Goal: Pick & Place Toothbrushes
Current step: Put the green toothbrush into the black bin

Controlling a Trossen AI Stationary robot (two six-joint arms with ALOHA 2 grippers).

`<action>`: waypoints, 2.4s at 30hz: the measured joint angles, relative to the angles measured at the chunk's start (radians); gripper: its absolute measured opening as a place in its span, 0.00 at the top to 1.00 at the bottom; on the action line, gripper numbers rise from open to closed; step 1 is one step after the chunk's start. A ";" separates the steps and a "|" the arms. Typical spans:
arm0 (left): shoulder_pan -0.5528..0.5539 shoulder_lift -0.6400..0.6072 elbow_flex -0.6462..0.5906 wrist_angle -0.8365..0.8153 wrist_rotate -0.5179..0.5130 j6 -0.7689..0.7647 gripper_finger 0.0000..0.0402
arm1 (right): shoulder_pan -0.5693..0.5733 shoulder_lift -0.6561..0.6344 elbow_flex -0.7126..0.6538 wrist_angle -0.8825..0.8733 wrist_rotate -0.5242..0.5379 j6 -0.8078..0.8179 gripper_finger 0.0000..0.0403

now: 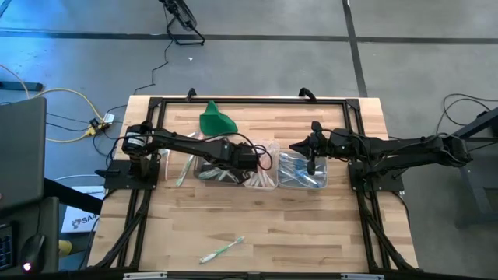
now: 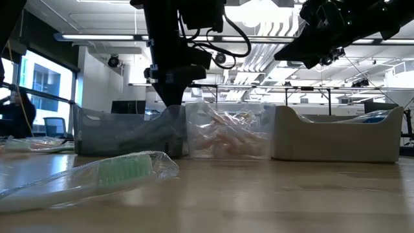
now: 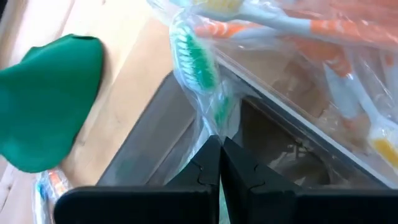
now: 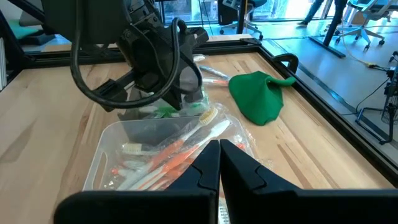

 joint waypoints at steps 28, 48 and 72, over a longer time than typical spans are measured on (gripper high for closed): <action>0.006 0.000 0.000 -0.042 0.085 0.045 0.85 | 0.000 0.000 0.000 -0.001 -0.004 0.000 0.99; 0.005 0.001 0.223 -0.295 0.120 0.040 0.68 | 0.000 0.000 0.000 -0.001 -0.004 -0.007 0.99; -0.107 -0.136 0.282 -0.520 0.147 -0.025 0.99 | 0.000 0.000 0.000 -0.074 0.002 -0.034 0.99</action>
